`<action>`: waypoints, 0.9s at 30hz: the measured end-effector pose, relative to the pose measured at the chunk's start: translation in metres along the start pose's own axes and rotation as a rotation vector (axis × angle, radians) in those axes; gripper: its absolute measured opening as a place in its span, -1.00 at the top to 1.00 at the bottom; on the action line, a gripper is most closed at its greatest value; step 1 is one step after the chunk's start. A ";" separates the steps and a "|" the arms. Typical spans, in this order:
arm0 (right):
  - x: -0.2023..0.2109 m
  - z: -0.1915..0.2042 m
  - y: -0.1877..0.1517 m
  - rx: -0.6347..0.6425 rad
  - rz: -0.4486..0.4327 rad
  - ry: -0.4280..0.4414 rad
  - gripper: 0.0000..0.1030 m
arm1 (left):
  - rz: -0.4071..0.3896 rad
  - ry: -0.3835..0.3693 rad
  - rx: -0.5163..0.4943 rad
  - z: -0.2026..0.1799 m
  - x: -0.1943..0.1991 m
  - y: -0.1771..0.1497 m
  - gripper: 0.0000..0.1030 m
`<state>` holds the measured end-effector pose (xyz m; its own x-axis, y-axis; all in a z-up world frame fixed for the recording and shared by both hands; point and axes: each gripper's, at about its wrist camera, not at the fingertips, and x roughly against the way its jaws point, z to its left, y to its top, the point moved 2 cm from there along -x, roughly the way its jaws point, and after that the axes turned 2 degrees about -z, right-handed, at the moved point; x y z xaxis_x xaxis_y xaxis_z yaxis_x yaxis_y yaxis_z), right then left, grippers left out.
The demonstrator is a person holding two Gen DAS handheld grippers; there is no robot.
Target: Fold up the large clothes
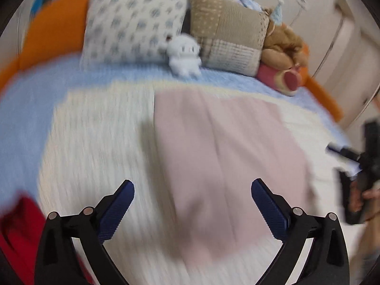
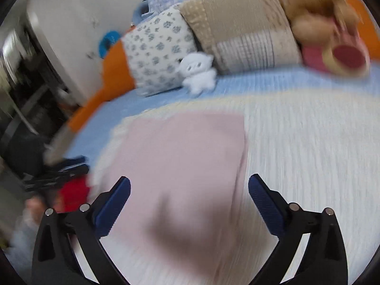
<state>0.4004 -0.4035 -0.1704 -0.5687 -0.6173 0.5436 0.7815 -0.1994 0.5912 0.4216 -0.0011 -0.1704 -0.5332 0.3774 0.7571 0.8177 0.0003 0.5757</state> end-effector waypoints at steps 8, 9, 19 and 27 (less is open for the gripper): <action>-0.014 -0.051 -0.098 -0.481 0.178 0.251 -0.93 | 0.130 -0.325 0.455 0.051 -0.025 -0.098 -0.93; -0.021 -0.052 -0.102 -0.497 0.185 0.254 -0.93 | 0.124 -0.344 0.468 0.049 -0.030 -0.101 -0.93; -0.076 -0.056 -0.088 -0.516 0.189 0.173 -0.93 | 0.096 -0.392 0.502 0.038 -0.105 -0.080 -0.93; -0.109 -0.056 -0.059 -0.489 0.217 0.118 -0.93 | 0.112 -0.384 0.479 0.034 -0.122 -0.046 -0.94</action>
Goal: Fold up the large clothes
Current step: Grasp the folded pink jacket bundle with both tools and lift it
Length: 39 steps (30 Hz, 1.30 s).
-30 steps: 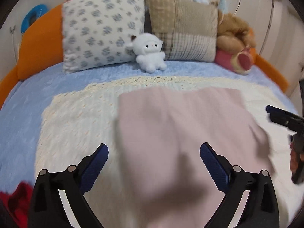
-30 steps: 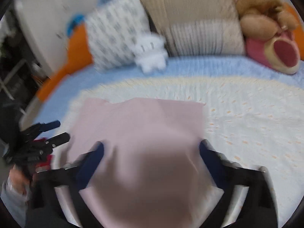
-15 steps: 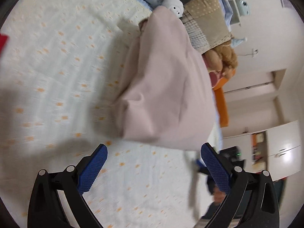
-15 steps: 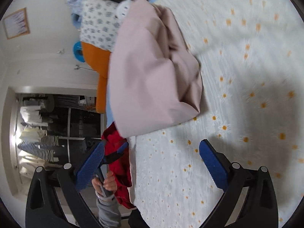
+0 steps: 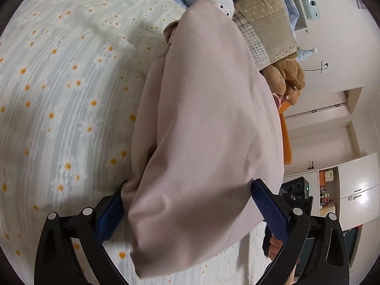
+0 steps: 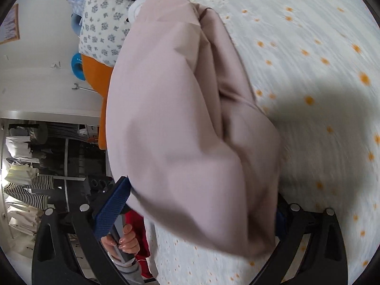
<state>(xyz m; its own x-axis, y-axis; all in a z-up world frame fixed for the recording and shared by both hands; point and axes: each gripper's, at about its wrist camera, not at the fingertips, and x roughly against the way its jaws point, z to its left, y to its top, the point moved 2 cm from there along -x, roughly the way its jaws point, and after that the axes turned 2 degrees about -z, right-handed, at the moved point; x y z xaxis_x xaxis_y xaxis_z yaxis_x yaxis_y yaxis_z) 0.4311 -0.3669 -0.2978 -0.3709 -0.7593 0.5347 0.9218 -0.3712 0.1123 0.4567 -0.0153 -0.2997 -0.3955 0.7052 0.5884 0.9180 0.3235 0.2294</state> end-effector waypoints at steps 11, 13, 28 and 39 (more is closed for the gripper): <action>-0.017 0.021 0.027 0.045 0.007 -0.036 -0.93 | 0.051 0.066 -0.067 -0.030 -0.030 0.047 -0.94; -0.018 0.023 0.032 0.057 -0.009 -0.072 -0.93 | 0.050 0.088 -0.063 -0.031 -0.038 0.054 -0.96; -0.032 0.034 0.018 0.201 -0.161 -0.253 -0.93 | -0.036 0.183 -0.128 -0.042 -0.059 0.053 -0.96; -0.031 0.053 0.017 0.304 -0.184 -0.278 -0.23 | -0.058 0.214 -0.173 -0.042 -0.047 0.044 -0.43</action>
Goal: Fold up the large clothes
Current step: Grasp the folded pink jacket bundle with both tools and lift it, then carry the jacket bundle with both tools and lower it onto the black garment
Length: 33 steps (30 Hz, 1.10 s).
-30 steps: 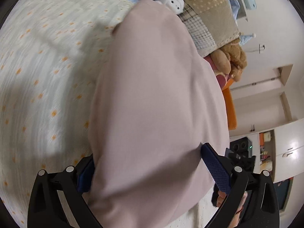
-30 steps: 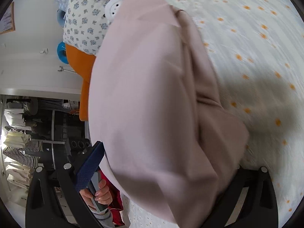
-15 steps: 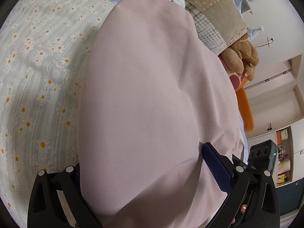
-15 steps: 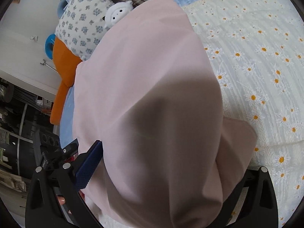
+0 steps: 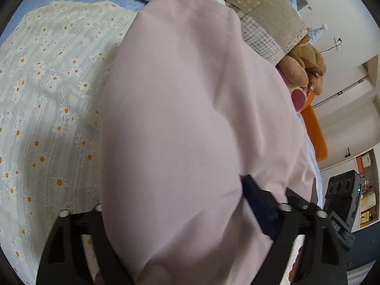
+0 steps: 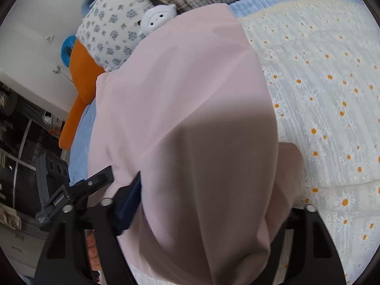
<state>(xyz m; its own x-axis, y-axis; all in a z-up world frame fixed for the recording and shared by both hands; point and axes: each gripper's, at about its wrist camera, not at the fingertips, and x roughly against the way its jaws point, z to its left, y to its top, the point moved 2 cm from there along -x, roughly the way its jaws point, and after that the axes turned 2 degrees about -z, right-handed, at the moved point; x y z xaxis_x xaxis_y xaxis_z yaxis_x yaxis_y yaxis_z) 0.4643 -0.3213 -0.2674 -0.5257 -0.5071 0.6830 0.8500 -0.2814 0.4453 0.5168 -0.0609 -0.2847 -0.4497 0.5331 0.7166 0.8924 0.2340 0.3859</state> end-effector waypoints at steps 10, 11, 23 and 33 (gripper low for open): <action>0.065 0.023 0.002 0.078 -0.095 0.076 0.29 | -0.145 0.000 -0.180 -0.092 0.071 -0.001 0.40; 0.082 0.021 0.001 0.068 -0.109 0.101 0.29 | -0.168 -0.002 -0.242 -0.117 0.084 -0.005 0.40; 0.440 -0.027 -0.032 0.171 -0.600 -0.088 0.29 | -0.316 -0.368 -0.686 -0.426 0.158 -0.105 0.38; 0.596 -0.142 -0.126 0.125 -0.744 -0.447 0.28 | -0.142 -0.617 -0.822 -0.587 0.063 -0.254 0.34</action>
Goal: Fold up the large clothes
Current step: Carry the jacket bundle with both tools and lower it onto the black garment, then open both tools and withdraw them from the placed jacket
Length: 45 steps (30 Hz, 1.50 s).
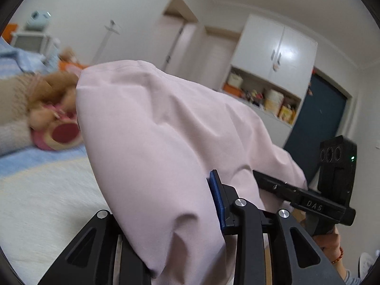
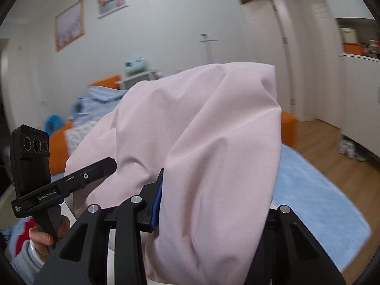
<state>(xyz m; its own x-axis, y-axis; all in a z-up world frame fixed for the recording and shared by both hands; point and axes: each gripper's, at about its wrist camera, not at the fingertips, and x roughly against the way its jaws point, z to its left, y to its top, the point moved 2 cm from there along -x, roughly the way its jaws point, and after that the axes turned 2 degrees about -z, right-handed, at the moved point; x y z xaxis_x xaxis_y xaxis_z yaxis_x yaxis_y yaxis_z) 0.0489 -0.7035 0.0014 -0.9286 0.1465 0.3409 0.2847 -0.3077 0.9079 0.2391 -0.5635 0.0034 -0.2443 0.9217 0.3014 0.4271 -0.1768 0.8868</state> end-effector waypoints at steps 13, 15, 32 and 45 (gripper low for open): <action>-0.098 -0.130 -0.198 -0.228 0.179 -0.089 -0.32 | 0.292 -0.053 0.366 0.112 -0.154 -0.205 -0.13; -0.098 -0.126 -0.195 -0.193 0.188 -0.123 -0.41 | 0.316 -0.011 0.281 0.103 -0.158 -0.199 -0.14; -0.028 -0.134 -0.077 -0.182 0.056 -0.044 -0.33 | 0.251 0.162 0.151 0.065 -0.084 -0.038 -0.82; -0.163 -0.199 -0.165 -0.506 0.146 -0.055 0.67 | 0.412 0.268 -0.005 0.092 -0.246 -0.111 -0.96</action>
<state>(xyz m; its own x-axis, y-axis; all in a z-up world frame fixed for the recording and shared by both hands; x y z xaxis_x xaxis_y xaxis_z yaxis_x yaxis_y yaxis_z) 0.1058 -0.8634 -0.2520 -0.8703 0.1130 0.4793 0.2469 -0.7420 0.6233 0.3314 -0.7393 -0.2016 -0.2718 0.6531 0.7068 0.5313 -0.5105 0.6761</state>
